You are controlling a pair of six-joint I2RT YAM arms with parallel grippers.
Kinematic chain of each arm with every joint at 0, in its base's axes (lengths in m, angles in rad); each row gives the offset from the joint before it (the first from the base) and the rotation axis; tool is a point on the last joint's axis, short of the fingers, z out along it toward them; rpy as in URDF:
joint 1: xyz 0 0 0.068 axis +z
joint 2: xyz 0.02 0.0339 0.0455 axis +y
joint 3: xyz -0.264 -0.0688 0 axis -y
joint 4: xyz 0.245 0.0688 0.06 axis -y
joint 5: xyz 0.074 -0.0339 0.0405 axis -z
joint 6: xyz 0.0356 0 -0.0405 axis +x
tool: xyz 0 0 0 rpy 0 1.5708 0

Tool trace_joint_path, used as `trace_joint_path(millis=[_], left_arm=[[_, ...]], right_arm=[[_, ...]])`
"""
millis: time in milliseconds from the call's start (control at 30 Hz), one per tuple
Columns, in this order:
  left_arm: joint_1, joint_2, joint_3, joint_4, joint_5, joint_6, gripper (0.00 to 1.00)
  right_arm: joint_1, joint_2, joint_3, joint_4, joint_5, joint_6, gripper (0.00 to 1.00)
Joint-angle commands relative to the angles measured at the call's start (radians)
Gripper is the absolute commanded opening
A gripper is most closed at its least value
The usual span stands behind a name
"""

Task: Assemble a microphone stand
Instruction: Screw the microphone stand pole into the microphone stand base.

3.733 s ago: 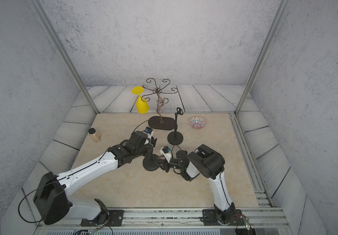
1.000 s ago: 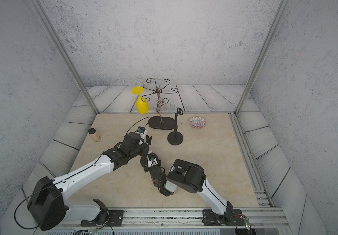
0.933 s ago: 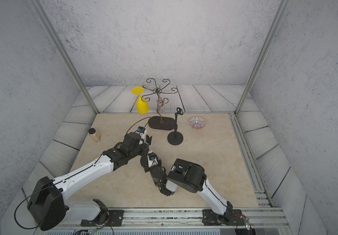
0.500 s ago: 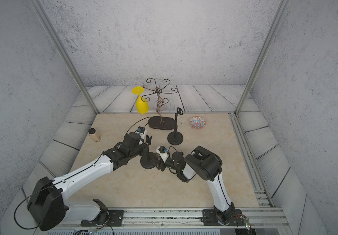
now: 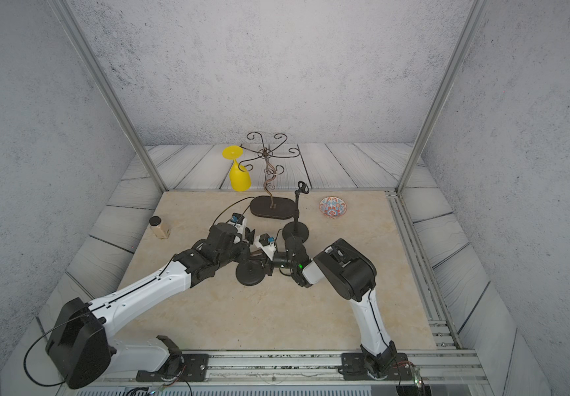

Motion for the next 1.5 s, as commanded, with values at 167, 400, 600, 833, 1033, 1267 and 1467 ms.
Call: trace_joint_path(millis=[167,400,600,833,1033,1267,1467], left_arm=[[-0.015,0.035,-0.047,-0.18,0.09,-0.027,0.03],[-0.015,0.037,-0.067,-0.172,0.098,-0.038,0.03],[-0.014,0.04,-0.064,-0.179,0.096,-0.037,0.03],[-0.014,0.034,-0.064,-0.181,0.087,-0.031,0.03],[-0.014,0.041,-0.061,-0.183,0.092,-0.031,0.03],[-0.015,0.043,-0.064,-0.188,0.087,-0.031,0.03],[-0.015,0.046,-0.067,-0.189,0.086,-0.031,0.03]], right_arm=[[0.146,0.099,-0.19,0.229,0.823,0.024,0.0],[0.458,0.259,-0.055,0.233,1.62,-0.003,0.0],[0.421,0.2,-0.092,0.236,1.077,0.033,0.39],[0.189,0.05,-0.241,0.235,0.281,0.057,0.58],[0.038,0.039,-0.191,0.196,0.065,0.096,0.52],[0.012,0.063,-0.072,0.113,0.04,0.083,0.44],[0.012,0.095,-0.012,0.11,0.083,0.105,0.17]])
